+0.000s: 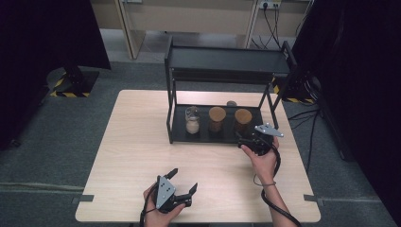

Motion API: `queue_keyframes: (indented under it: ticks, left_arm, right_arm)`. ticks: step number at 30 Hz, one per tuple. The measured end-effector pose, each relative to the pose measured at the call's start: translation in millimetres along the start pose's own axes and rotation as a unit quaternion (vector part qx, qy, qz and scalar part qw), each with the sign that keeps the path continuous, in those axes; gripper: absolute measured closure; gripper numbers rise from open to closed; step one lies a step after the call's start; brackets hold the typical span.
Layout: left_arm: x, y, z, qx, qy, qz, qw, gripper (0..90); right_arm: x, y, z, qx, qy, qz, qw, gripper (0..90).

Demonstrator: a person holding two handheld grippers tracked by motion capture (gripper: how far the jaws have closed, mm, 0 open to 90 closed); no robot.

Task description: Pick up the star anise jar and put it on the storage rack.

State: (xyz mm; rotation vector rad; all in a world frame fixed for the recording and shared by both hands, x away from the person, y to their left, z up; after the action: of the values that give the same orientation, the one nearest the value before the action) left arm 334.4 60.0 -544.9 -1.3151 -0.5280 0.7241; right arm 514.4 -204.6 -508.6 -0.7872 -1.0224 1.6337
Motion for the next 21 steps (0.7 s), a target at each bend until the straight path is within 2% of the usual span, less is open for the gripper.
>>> queue_keyframes:
  ticks: [14,21]
  left_arm:
    - [-0.5,-0.1,0.1,-0.001,0.000,-0.002,1.0000,12.4]
    - [-0.5,-0.1,0.1,-0.001,0.000,-0.002,1.0000,12.5]
  right_arm:
    - [1.3,6.5,10.0,-0.002,-0.012,-0.002,0.9999,3.7]
    - [4.3,8.8,17.6,-0.008,-0.016,0.006,0.9998,3.7]
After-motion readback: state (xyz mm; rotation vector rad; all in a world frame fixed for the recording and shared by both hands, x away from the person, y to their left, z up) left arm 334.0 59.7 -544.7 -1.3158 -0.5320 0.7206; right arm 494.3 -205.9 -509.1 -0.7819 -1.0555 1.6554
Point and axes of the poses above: each handheld gripper's, and its own axes: z roughly backward along the jaws, y roughly out of its underside, x roughly to its left, the point moved 7 cm from there along -z, roughly forward along the jaws, and after that the axes turned 7 degrees about y, right-handed, at the moved point
